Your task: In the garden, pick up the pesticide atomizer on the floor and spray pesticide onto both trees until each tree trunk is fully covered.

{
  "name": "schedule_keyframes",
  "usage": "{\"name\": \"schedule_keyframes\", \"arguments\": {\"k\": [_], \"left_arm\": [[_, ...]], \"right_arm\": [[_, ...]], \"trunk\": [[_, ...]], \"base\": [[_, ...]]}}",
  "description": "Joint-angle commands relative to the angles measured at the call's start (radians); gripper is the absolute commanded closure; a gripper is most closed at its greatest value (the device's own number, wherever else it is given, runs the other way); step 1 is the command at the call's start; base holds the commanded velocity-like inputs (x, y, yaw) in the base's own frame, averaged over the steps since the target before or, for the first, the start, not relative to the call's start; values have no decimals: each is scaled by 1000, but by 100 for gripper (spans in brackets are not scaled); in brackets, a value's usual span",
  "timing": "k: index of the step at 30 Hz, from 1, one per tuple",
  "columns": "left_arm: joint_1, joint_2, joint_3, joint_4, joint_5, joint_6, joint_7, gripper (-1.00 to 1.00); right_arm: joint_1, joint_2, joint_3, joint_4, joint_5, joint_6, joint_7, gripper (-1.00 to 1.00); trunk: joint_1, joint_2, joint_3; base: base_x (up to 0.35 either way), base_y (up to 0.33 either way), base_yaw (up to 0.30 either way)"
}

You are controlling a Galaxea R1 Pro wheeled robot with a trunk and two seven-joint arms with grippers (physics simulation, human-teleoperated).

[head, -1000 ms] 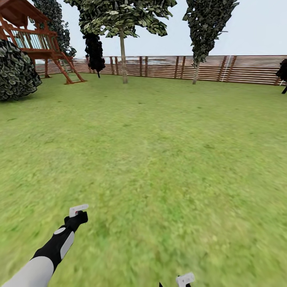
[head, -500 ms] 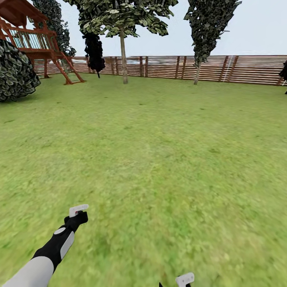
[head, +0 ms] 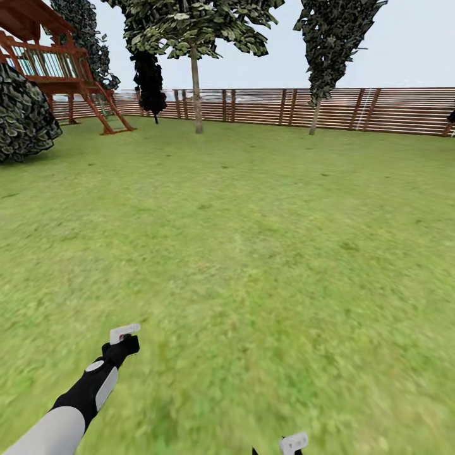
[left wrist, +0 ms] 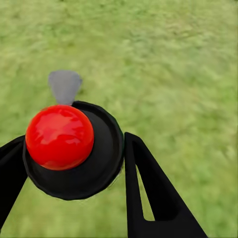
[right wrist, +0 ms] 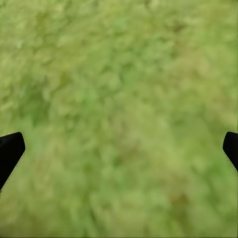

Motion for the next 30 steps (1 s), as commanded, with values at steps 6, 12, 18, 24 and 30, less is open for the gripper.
{"name": "schedule_keyframes", "arguments": {"k": [6, 12, 18, 24, 30], "left_arm": [[0, 0, 0, 0, 0, 0, 0, 100], [0, 0, 0, 0, 0, 0, 0, 100], [0, -1, 0, 0, 0, 0, 0, 100], [0, -2, 0, 0, 0, 0, 0, 100], [0, -2, 0, 0, 0, 0, 0, 100]], "right_arm": [[0, 0, 0, -1, 0, 0, 0, -100], [0, 0, 0, 0, 0, 0, 0, -100], [0, 0, 0, 0, 0, 0, 0, -100], [0, 0, 0, 0, 0, 0, 0, -100], [0, 0, 0, 0, 0, 0, 0, -100]], "trunk": [[0, 0, 0], [0, 0, 0], [0, 0, 0], [0, 0, 0], [0, 0, 0]], "base": [[338, 104, 0], [338, 104, 0], [338, 104, 0], [338, 104, 0], [338, 104, 0]]}}
